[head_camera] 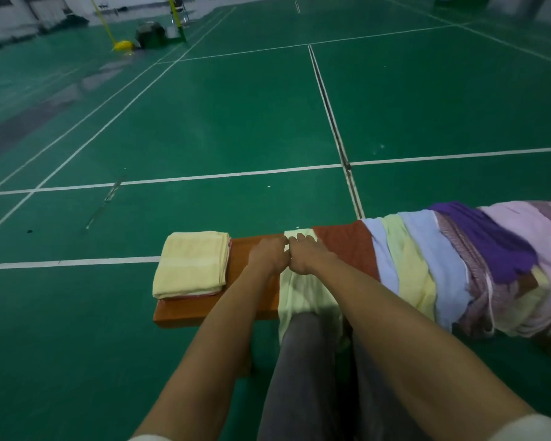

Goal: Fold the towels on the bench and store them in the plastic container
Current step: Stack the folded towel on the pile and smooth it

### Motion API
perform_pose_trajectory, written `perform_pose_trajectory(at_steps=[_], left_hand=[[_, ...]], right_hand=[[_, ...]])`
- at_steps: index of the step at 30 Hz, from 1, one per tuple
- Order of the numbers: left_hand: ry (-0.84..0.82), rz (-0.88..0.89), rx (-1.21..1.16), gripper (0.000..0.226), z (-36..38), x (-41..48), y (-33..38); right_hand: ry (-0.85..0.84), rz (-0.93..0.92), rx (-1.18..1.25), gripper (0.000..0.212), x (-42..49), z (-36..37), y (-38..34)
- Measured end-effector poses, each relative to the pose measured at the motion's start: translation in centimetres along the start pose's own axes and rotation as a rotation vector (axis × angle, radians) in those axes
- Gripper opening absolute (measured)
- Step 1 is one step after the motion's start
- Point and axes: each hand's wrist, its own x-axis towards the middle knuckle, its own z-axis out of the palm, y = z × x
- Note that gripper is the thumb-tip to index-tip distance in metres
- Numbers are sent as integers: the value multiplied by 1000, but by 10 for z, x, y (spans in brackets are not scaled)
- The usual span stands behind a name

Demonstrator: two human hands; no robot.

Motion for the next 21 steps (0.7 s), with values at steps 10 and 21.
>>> perform_pose_trajectory(at_steps=[10, 21], left_hand=[[-60, -60, -3, 37, 38, 12, 20], [-106, -367, -151, 44, 54, 22, 28]], right_hand=[[-54, 15, 50, 56, 5, 24, 32], [-70, 57, -7, 47, 4, 45, 56]])
